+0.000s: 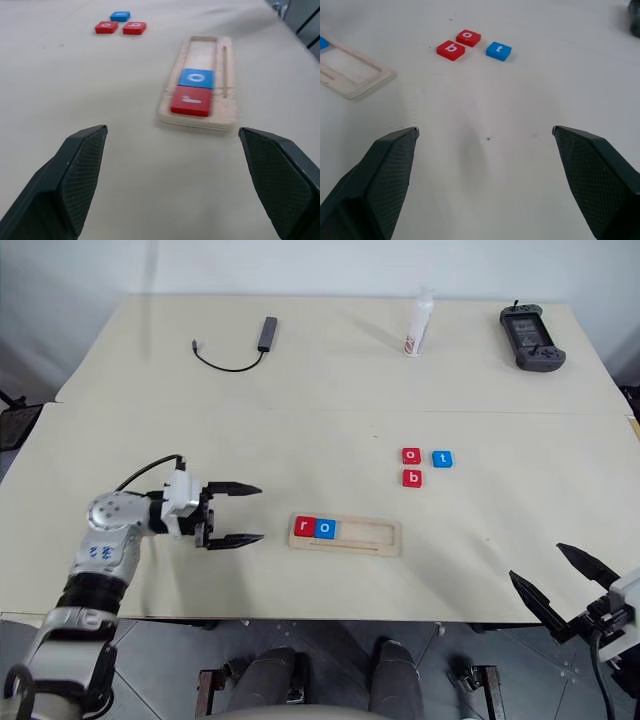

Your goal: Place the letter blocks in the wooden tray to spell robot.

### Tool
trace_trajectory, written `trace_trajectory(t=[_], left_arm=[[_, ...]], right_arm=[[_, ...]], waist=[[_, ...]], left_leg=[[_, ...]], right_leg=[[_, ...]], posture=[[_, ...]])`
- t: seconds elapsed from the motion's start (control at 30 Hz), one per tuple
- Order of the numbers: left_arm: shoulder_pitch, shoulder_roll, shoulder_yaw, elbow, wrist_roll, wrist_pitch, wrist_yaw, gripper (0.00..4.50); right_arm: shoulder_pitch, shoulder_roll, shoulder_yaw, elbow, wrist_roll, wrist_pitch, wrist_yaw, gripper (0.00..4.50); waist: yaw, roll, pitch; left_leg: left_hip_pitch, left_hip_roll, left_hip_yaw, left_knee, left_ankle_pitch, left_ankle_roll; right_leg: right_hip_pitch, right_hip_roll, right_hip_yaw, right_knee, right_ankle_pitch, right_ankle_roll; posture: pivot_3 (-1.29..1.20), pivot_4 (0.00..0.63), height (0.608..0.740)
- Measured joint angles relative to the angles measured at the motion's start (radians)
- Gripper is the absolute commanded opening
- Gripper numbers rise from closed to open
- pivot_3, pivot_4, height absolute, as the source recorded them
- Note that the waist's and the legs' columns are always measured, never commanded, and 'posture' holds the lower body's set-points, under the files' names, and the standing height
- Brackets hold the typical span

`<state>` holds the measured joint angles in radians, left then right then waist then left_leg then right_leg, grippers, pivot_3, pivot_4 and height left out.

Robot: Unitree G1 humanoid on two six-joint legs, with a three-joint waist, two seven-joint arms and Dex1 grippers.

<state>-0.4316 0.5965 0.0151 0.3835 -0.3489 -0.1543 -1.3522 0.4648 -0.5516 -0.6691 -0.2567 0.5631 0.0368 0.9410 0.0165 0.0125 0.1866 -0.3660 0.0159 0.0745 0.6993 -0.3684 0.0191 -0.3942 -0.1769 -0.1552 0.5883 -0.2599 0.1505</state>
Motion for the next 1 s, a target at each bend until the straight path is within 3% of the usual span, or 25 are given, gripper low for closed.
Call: trace_trajectory(t=[0.17,0.4,0.47,0.63,0.8,1.0], left_arm=[[0.063,-0.004,0.052,-0.189,-0.063,0.122,0.104,4.46],[0.160,-0.013,0.096,-0.356,-0.099,0.223,0.226,4.46],[0.186,-0.022,0.093,-0.383,-0.098,0.233,0.252,4.46],[0.243,-0.038,0.101,-0.427,-0.097,0.252,0.326,4.46],[0.280,-0.050,0.098,-0.457,-0.081,0.240,0.374,4.46],[0.287,-0.050,0.091,-0.466,-0.073,0.230,0.398,4.46]], right_arm=[[-0.164,-0.069,0.100,0.012,-0.007,0.107,-0.065,4.50],[-0.565,-0.286,0.309,0.038,-0.021,0.506,-0.206,4.50],[-0.756,-0.300,0.417,0.085,-0.052,0.605,-0.234,4.50],[-1.035,-0.288,0.637,0.246,-0.154,0.762,-0.266,4.50],[-1.152,-0.240,0.733,0.395,-0.245,0.779,-0.292,4.50],[-1.168,-0.233,0.736,0.411,-0.266,0.805,-0.285,4.50]], waist=[[0.001,0.000,0.000],[-0.003,0.001,0.000],[-0.013,0.002,0.000],[-0.010,0.002,0.000],[-0.008,0.002,0.001],[-0.011,0.002,0.001]], left_leg=[[0.001,0.000,-0.001,0.002,0.000,0.000],[0.002,0.000,-0.004,0.001,0.000,0.000],[0.002,0.000,-0.003,0.001,0.000,0.000],[-0.005,-0.001,-0.003,0.000,0.000,0.000],[-0.006,-0.002,-0.003,-0.001,0.000,0.000],[-0.005,-0.002,-0.002,0.000,0.000,0.000]], right_leg=[[0.000,-0.001,0.003,0.002,0.000,0.000],[-0.001,0.000,0.004,0.002,0.000,0.000],[-0.001,0.000,0.004,0.002,0.000,0.000],[-0.002,-0.001,-0.002,0.000,0.000,-0.001],[-0.002,-0.002,-0.004,-0.002,0.000,-0.001],[-0.002,-0.001,-0.004,-0.001,0.000,-0.001]], posture=[[0.00,0.150,0.740],[0.00,0.150,0.740],[0.00,0.150,0.740],[0.00,0.150,0.740],[0.00,0.150,0.740],[0.00,0.150,0.740]])
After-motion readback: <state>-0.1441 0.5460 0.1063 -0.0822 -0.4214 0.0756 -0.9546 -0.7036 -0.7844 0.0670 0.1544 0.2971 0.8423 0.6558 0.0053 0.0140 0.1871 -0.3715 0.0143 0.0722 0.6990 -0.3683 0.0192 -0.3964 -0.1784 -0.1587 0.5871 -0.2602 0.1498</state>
